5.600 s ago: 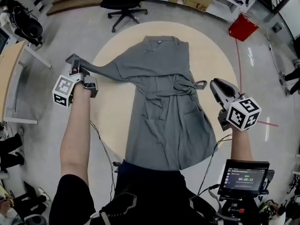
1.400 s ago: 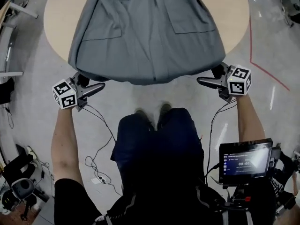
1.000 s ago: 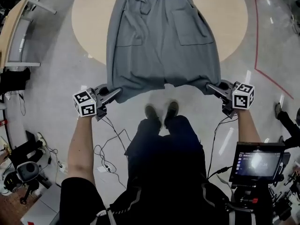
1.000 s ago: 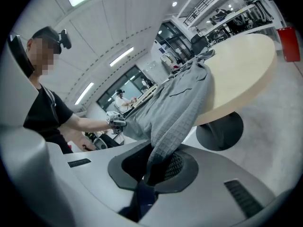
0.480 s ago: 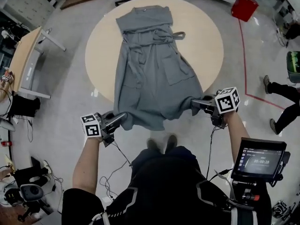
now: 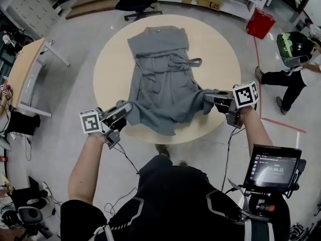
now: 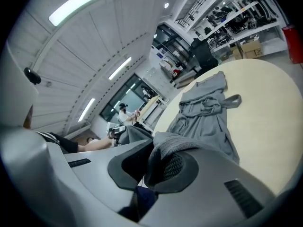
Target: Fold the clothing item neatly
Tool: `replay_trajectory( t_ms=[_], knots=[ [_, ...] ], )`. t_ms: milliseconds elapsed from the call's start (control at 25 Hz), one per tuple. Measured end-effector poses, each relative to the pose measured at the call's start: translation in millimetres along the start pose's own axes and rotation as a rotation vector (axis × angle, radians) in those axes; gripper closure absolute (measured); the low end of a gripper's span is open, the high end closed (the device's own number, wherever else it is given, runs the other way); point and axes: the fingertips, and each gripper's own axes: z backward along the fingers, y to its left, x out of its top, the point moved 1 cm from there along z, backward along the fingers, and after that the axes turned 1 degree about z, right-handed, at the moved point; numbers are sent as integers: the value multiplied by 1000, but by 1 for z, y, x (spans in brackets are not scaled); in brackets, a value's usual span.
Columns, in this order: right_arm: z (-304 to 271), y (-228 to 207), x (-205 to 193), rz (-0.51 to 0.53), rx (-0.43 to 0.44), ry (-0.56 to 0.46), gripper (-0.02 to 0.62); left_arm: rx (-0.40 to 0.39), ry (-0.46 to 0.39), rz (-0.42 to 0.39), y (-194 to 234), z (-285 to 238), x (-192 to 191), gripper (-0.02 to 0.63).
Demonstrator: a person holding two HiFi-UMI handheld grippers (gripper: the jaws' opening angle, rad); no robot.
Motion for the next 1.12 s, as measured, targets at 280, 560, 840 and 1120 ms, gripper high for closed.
replay_trajectory(
  t_ms=[280, 560, 840, 1120],
  knots=[
    [-14, -29, 67, 8, -65, -73, 560, 0, -6, -46, 45, -17, 91, 597],
    [-30, -101, 157, -42, -109, -118, 560, 109, -141, -24, 125, -47, 194, 597],
    [-59, -162, 227, -80, -33, -180, 560, 212, -180, 56, 180, -70, 238, 597],
    [-107, -244, 291, -81, 18, -227, 560, 336, -269, 126, 281, -74, 304, 597]
  ],
)
